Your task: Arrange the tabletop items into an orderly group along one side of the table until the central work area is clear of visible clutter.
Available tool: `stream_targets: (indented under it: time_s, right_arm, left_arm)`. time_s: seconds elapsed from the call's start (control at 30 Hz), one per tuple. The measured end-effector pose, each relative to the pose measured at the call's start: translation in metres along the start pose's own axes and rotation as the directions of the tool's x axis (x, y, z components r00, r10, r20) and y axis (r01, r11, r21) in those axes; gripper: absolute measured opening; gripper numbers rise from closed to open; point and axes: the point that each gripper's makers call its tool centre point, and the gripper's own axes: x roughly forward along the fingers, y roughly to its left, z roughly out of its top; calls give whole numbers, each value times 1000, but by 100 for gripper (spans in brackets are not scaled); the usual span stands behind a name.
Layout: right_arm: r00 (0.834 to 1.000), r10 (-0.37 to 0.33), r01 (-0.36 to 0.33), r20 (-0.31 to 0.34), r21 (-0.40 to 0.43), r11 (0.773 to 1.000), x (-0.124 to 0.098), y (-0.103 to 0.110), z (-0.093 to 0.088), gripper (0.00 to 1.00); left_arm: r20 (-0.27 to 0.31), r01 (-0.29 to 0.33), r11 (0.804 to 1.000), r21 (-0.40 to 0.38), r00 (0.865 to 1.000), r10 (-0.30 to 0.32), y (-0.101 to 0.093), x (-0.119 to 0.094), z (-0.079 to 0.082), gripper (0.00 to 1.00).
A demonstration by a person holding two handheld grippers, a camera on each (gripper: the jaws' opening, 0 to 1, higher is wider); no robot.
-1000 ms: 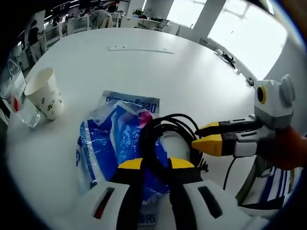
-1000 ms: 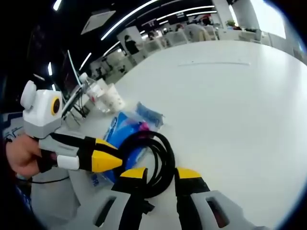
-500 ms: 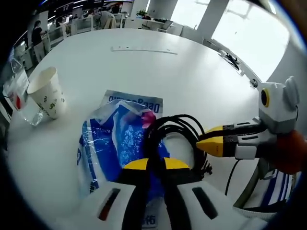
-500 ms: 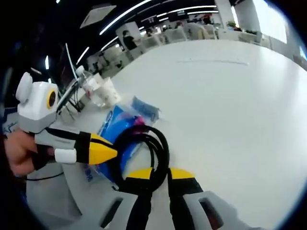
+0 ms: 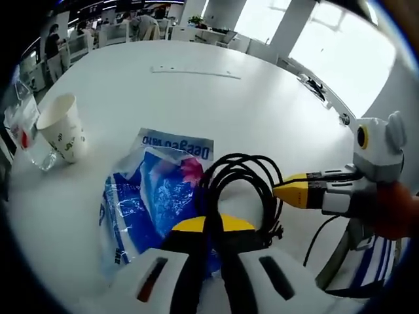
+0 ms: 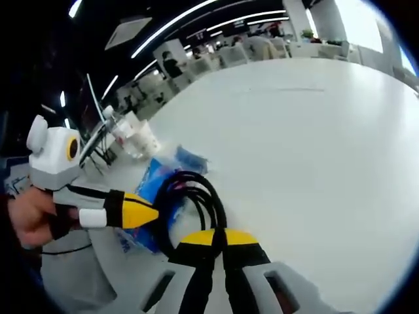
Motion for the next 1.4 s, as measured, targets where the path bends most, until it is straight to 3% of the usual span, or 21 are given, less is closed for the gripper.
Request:
stream_targets:
  time_s: [0.9,1.1,1.4]
  right_arm:
    - [995,-80,76,58,69,995,-29,-53,22,0]
    - [995,-85,80,58,85,993,-27,-56,25,0]
    - [995,-86,80,41,123,989,-17,-57,20,0]
  left_arm:
    - [3,59,996,60,998,-60,-46,33,42,1]
    - [-1,57,996,62,998,-57,-45,39,47,1]
    - [-32,35,997,68,999,-32,-34,48,41,0]
